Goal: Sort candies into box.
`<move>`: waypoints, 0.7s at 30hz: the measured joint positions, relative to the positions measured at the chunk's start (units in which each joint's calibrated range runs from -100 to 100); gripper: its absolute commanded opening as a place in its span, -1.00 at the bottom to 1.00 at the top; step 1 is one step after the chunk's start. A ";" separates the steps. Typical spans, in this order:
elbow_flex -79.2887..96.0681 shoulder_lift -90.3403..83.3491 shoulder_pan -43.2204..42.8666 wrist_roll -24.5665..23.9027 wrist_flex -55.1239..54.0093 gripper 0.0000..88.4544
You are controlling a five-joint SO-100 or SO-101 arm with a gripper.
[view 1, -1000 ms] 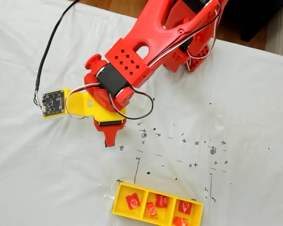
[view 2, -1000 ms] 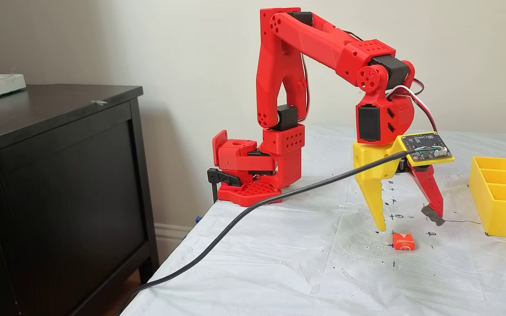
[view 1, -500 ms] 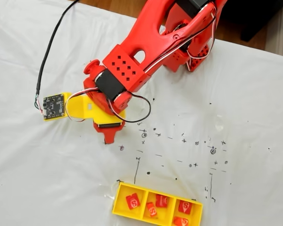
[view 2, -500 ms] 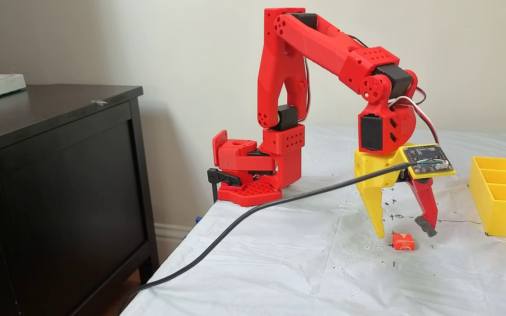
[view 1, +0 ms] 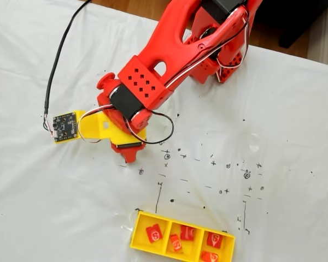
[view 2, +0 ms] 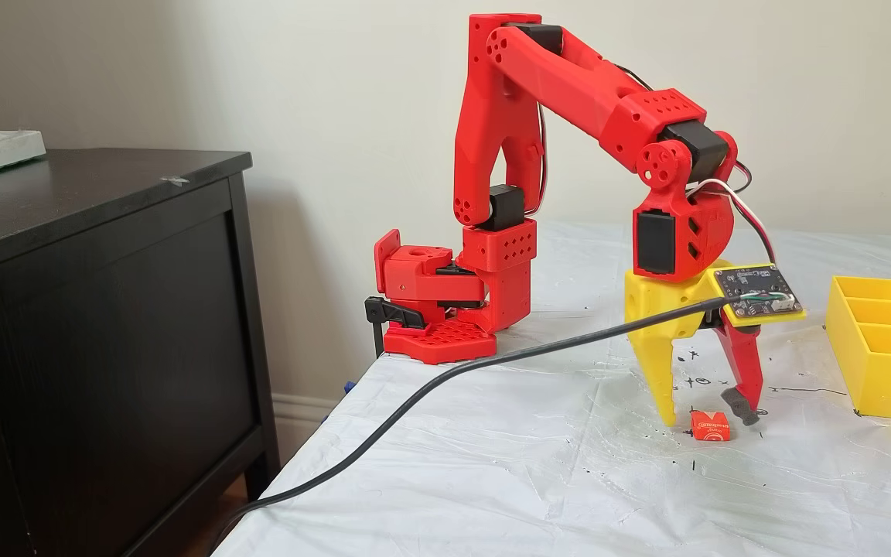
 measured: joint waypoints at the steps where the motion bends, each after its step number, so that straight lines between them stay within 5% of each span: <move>1: 0.00 0.00 0.16 0.05 0.16 -0.43; 16: -0.09 2.21 -0.16 -1.51 -1.73 -0.47; 21: -1.23 3.48 -0.16 -2.05 -1.65 -0.94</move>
